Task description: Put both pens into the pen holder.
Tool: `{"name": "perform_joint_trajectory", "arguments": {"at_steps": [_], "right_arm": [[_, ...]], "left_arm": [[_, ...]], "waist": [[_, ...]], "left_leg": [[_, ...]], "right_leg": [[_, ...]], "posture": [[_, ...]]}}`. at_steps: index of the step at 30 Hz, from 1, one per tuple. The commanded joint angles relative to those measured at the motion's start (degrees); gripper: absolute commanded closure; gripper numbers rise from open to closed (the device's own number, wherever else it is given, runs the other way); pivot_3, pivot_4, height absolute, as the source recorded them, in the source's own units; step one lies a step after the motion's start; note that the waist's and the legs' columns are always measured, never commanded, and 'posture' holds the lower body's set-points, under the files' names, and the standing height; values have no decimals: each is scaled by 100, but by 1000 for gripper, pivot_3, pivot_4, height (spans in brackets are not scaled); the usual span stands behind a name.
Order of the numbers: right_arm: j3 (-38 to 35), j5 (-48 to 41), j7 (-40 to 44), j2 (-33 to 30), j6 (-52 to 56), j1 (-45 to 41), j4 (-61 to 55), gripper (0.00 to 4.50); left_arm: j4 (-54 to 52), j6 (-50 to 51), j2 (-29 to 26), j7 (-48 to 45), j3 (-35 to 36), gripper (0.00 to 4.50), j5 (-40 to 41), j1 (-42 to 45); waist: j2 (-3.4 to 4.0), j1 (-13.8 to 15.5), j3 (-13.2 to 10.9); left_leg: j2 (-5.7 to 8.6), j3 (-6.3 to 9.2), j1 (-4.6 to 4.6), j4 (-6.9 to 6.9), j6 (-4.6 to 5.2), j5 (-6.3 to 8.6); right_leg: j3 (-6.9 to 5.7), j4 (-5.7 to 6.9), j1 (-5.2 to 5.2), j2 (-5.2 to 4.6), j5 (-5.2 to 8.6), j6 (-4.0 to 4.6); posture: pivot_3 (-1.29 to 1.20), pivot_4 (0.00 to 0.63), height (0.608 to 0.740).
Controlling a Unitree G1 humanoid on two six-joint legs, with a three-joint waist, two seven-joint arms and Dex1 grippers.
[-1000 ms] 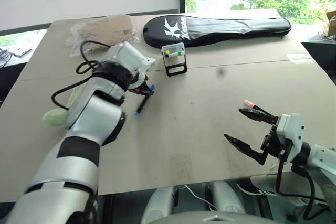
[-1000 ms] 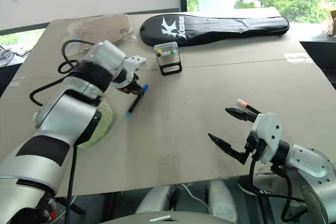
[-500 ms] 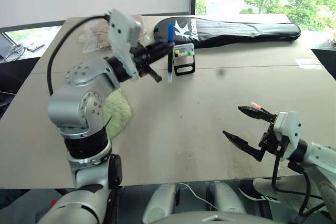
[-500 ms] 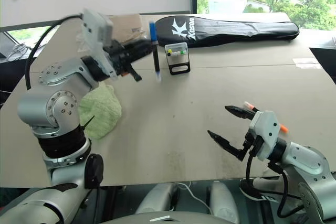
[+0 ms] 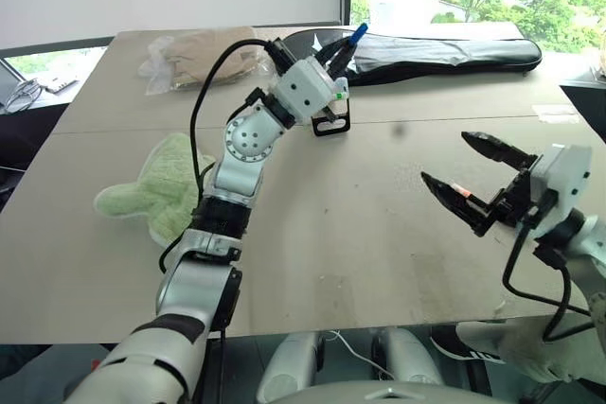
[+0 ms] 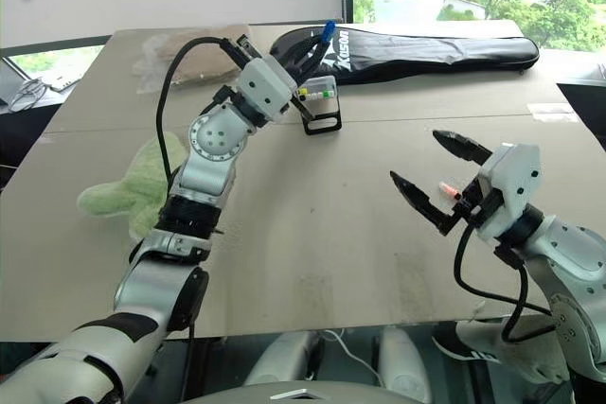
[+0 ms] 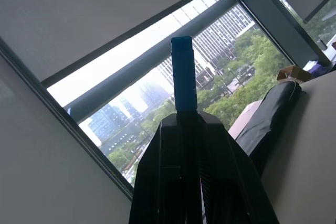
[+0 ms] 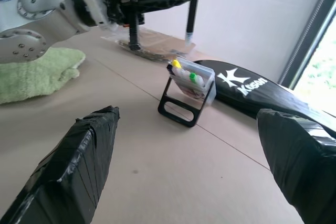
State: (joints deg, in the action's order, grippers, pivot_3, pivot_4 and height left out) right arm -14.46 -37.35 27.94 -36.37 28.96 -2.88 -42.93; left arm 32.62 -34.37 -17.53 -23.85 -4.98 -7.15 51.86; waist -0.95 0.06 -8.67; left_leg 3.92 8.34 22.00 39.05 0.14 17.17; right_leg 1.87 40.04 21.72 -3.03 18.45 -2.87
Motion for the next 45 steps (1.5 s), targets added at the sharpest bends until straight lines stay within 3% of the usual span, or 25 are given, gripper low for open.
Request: {"name": "perform_joint_trajectory", "arguments": {"at_steps": [1, 7, 24, 27, 31, 34, 36, 38, 42, 45], "right_arm": [[-63, -428, -509, -56, 534, -259, -499, 0], [35, -399, -683, -239, 833, -142, -926, 0], [-141, -408, -778, -297, 808, 195, -1067, 0], [-150, -377, -766, -311, 782, 244, -1049, 0], [-234, -221, -708, -379, 740, 411, -1010, 0], [-240, 182, -755, -627, 863, 506, -809, 0], [-267, 643, -860, -817, 870, 571, -547, 0], [-394, 812, -687, -1031, 934, 730, -322, 0], [-514, 742, -127, -1534, 1384, 770, 496, 0], [-433, 545, 393, -1852, 1738, 501, 1279, 0]], "left_arm": [[665, -743, 0, 27, 67, 4455, 115, 335], [1650, -1362, 203, -567, 69, 4455, 577, 620], [2982, -1803, 110, -65, -74, 4455, -128, 1012], [3180, -1901, -58, 409, -244, 3236, -618, 1086], [3095, -2112, -90, 216, -181, 1562, -454, 1072], [2623, -1954, 44, -765, -52, 1403, 338, 913], [1441, -754, 231, -1787, -21, 1403, 1483, 502], [-574, 1348, 118, -2499, -289, 1403, 2730, -249], [-3858, 5056, -710, -2246, -668, 1403, 4316, -1488], [-5023, 6648, -1315, -2231, -673, 1403, 5107, -1806]], "waist": [[0, -20, 0], [0, -67, 0], [0, -105, 0], [0, -110, 0], [-1, -103, 0], [0, -89, 0], [1, -87, 1], [3, -109, 2], [7, -276, 3], [13, -264, 5]], "left_leg": [[0, 1, 1, 0, 0, 0], [2, 11, 16, 1, 1, 0], [5, 15, 15, 3, 2, 1], [6, 15, 15, 3, 2, 1], [6, 15, 15, 3, 2, 1], [7, 16, 17, 4, 2, 1], [7, 19, 18, 6, 2, 1], [6, 20, 21, 5, 2, 1], [-10, 18, 19, -4, 2, 1], [-12, 4, -4, -19, 3, 1]], "right_leg": [[-1, -1, 0, -1, 0, 0], [-18, -5, 7, -3, 0, 0], [-23, -3, 6, 1, 0, -1], [-23, -2, 6, 2, 0, -1], [-23, -1, 7, 1, 0, -1], [-25, -2, 7, -1, 0, -1], [-28, -4, 6, -4, 0, -1], [-24, -6, 6, -8, 1, -1], [13, -9, 9, 2, 1, 0], [35, -3, 2, 5, 1, 1]], "posture": [[0, 150, 740], [0, 150, 740], [0, 150, 740], [0, 150, 740], [0, 150, 740], [0, 150, 740], [0, 150, 740], [0, 150, 740], [0, 150, 740], [0, 150, 740]]}}
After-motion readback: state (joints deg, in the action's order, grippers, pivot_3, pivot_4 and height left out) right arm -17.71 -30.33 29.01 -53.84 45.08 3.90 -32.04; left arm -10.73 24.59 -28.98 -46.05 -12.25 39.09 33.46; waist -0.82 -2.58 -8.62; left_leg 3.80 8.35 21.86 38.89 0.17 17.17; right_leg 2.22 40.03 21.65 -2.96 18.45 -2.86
